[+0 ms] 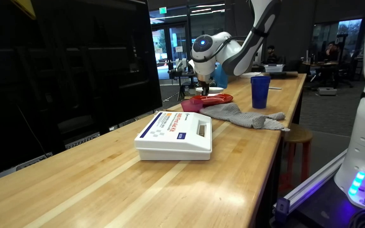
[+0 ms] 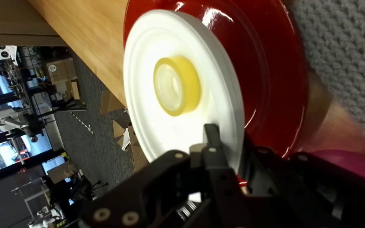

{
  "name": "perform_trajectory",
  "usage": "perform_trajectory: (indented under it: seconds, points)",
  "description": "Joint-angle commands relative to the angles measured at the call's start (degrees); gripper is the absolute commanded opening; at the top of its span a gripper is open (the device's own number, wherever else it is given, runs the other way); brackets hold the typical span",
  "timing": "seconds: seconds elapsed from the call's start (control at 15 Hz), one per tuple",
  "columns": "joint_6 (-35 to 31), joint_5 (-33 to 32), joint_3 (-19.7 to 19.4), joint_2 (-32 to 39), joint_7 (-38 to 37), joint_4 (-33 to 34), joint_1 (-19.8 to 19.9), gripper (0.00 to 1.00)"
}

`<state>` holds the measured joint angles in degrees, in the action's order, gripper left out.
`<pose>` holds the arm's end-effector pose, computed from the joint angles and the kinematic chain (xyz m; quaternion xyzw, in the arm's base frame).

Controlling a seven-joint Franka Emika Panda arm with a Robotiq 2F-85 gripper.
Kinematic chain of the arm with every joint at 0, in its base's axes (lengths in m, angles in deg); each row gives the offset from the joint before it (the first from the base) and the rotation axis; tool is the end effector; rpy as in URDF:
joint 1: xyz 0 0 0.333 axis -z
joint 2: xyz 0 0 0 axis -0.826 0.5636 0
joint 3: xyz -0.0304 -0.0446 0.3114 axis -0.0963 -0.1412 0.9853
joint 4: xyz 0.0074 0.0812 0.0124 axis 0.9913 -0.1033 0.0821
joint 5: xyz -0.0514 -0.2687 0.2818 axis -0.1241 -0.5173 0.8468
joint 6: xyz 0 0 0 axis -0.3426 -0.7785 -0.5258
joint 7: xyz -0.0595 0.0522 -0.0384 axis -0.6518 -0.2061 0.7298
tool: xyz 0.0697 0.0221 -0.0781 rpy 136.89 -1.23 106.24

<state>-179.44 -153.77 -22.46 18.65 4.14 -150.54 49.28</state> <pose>0.5373 0.1267 0.3142 0.8491 0.3215 0.2214 0.3559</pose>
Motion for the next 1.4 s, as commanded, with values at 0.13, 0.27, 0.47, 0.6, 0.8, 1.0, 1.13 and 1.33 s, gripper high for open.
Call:
perform_trajectory:
  seconds: [0.13,0.27,0.47,0.6,0.8,1.0,1.13,1.33]
  points:
    - [0.03,0.20,0.00,-0.04,0.20,0.04,-0.03,0.15]
    - [0.03,0.20,0.00,-0.04,0.20,0.04,-0.03,0.15]
    - [-0.14,0.33,-0.01,0.04,0.35,0.10,0.02,0.04]
    - [-0.27,0.46,-0.05,0.31,0.63,0.21,0.10,0.04]
    - [-0.20,0.39,-0.09,0.78,0.71,0.28,0.12,0.04]
    - [-0.21,0.29,-0.13,1.24,0.69,0.40,0.15,0.04]
    - [-0.43,0.24,-0.14,1.22,0.53,0.35,0.20,0.04]
    - [-1.82,0.85,-0.36,1.18,0.67,0.55,0.71,0.04]
